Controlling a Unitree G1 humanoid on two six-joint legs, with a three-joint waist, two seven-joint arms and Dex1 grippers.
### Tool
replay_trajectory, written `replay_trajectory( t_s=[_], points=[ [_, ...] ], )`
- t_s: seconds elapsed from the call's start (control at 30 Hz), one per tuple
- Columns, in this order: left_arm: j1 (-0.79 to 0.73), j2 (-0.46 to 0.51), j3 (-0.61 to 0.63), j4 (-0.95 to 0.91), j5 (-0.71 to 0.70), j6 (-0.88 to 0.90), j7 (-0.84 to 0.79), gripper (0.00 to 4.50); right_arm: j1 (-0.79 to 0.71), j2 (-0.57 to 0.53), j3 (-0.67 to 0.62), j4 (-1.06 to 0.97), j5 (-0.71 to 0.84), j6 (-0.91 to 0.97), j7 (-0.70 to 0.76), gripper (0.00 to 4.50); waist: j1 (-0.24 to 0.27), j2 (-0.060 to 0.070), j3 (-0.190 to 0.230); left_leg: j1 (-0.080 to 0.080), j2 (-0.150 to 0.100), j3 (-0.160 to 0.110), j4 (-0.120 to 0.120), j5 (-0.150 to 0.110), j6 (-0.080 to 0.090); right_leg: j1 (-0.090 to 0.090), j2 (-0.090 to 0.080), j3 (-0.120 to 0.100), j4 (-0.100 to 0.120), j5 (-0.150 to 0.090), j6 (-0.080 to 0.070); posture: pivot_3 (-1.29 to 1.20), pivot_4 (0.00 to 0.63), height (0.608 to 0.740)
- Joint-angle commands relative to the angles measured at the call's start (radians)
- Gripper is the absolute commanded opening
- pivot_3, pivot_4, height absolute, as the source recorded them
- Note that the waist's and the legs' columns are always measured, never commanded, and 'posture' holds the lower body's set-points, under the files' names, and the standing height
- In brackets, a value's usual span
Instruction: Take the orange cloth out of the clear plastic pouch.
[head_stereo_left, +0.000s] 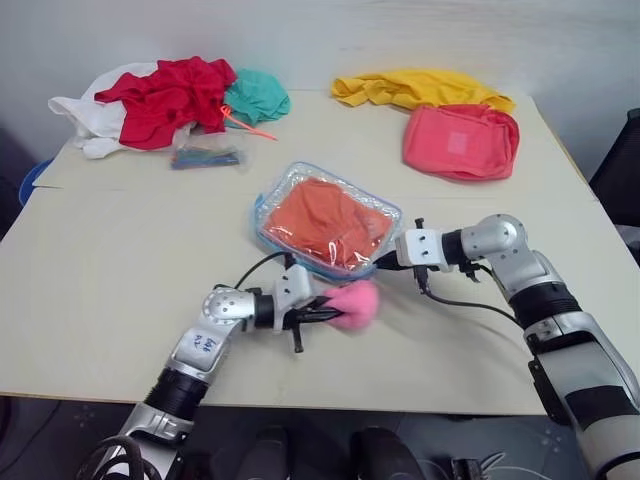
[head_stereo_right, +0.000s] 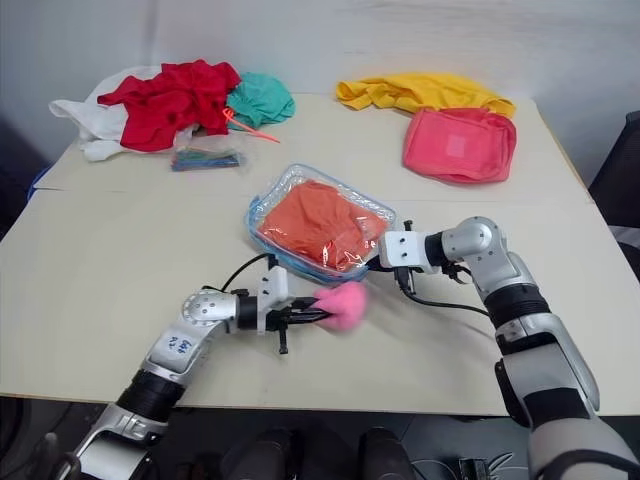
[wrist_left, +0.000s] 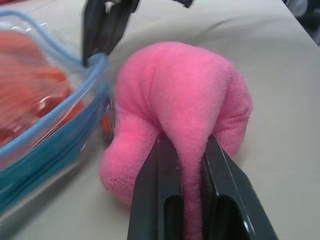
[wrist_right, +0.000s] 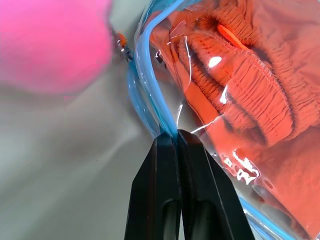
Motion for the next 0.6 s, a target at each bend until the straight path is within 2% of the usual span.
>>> replay_trajectory(
  t_s=[0.03, 0.13, 0.23, 0.33, 0.43, 0.6],
  points=[
    [0.035, 0.101, 0.121, 0.014, -0.034, 0.049, -0.002, 0.02, 0.008, -0.079, -0.049, -0.003, 0.03, -0.066, 0.047, 0.0, 0.0, 0.0, 0.0, 0.0, 0.0, 0.0, 0.0, 0.0, 0.0, 0.0, 0.0, 0.0, 0.0, 0.0, 0.0, 0.0, 0.15, 0.74],
    [0.032, 0.131, 0.175, 0.039, -0.058, 0.067, 0.021, 0.02, 0.024, -0.11, -0.053, -0.009, 0.063, -0.107, 0.096, 0.0, 0.001, 0.0, 0.0, 0.0, 0.0, 0.0, 0.0, 0.0, 0.0, 0.0, 0.0, 0.0, -0.001, 0.0, 0.0, 0.0, 0.15, 0.74],
    [0.029, 0.12, 0.224, 0.048, -0.08, 0.095, 0.062, 0.02, 0.035, -0.121, -0.063, -0.012, 0.076, -0.131, 0.111, 0.0, 0.001, 0.0, 0.0, 0.0, 0.0, 0.0, 0.0, 0.0, 0.0, 0.001, -0.001, 0.0, -0.001, 0.0, 0.0, 0.0, 0.15, 0.74],
    [0.003, 0.118, 0.313, 0.08, -0.124, 0.135, 0.12, 0.02, 0.061, -0.14, -0.077, -0.025, 0.134, -0.169, 0.189, 0.0, 0.001, 0.0, 0.0, 0.0, 0.0, 0.0, 0.0, 0.0, 0.0, 0.0, -0.001, 0.0, -0.001, 0.0, 0.0, 0.0, 0.15, 0.74],
    [-0.023, 0.11, 0.398, 0.128, -0.151, 0.147, 0.207, 0.02, 0.084, -0.148, -0.094, -0.039, 0.219, -0.192, 0.282, 0.0, 0.001, 0.0, 0.0, 0.0, 0.0, 0.0, 0.0, 0.0, 0.0, 0.0, -0.001, 0.0, 0.0, 0.0, 0.0, 0.0, 0.15, 0.74],
    [-0.061, 0.069, 0.482, 0.173, -0.15, 0.117, 0.346, 0.02, 0.103, -0.137, -0.106, -0.042, 0.279, -0.214, 0.332, 0.0, 0.001, 0.0, 0.0, 0.0, 0.0, 0.0, 0.0, 0.0, 0.0, 0.0, -0.001, -0.001, 0.0, 0.0, 0.0, 0.0, 0.15, 0.74]
  ],
)
